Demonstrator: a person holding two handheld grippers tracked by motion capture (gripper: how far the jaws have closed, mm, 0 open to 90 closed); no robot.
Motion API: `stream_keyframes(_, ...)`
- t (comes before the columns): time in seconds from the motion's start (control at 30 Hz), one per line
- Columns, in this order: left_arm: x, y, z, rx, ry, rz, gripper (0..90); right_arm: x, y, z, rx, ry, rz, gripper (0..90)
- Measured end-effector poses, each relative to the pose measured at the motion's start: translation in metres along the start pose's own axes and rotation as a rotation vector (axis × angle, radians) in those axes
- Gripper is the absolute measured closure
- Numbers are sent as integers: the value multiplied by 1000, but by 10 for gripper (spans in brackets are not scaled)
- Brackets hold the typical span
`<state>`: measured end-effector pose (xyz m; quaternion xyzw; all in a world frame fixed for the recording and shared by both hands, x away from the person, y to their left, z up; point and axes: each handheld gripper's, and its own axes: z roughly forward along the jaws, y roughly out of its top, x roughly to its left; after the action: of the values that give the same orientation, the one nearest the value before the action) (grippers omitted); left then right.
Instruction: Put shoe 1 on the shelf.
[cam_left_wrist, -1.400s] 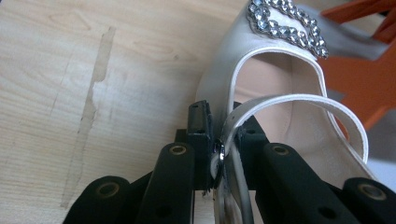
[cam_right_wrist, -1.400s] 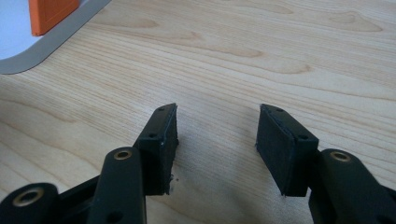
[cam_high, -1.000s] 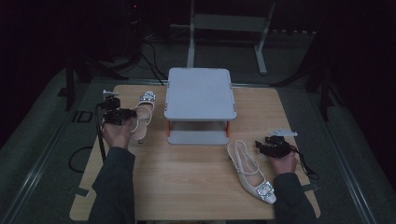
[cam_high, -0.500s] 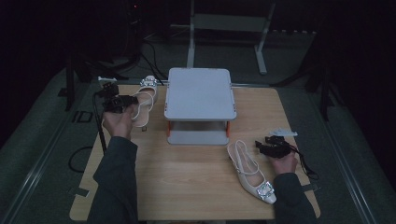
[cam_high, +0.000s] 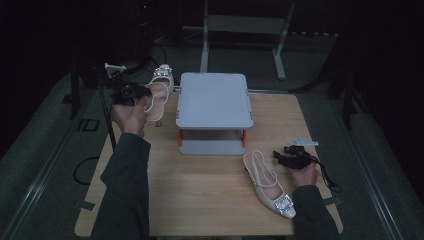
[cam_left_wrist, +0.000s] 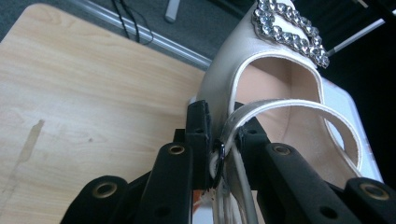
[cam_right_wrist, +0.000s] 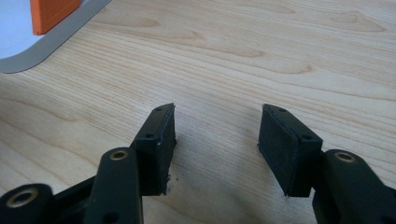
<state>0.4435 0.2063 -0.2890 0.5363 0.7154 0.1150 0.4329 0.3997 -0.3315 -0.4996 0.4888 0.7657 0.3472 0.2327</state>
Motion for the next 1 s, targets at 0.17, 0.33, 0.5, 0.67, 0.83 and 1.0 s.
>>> stream_keyframes(0.17,-23,4,3,11,-23,14,798,0,0,0,0,0,1,459)
stream_keyframes(0.33,-45,4,12,27,-25,28,796,0,0,0,1,0,1,459)
stream_keyframes(0.5,-68,0,28,51,-20,33,796,0,0,0,2,1,2,459)
stream_keyframes(0.67,-85,-7,41,50,4,38,795,-1,0,0,2,3,3,459)
stream_keyframes(0.83,-97,-12,51,66,25,34,792,-1,0,0,0,3,2,461)
stream_keyframes(1.0,-101,-14,60,99,25,18,790,-1,0,0,0,2,2,461)
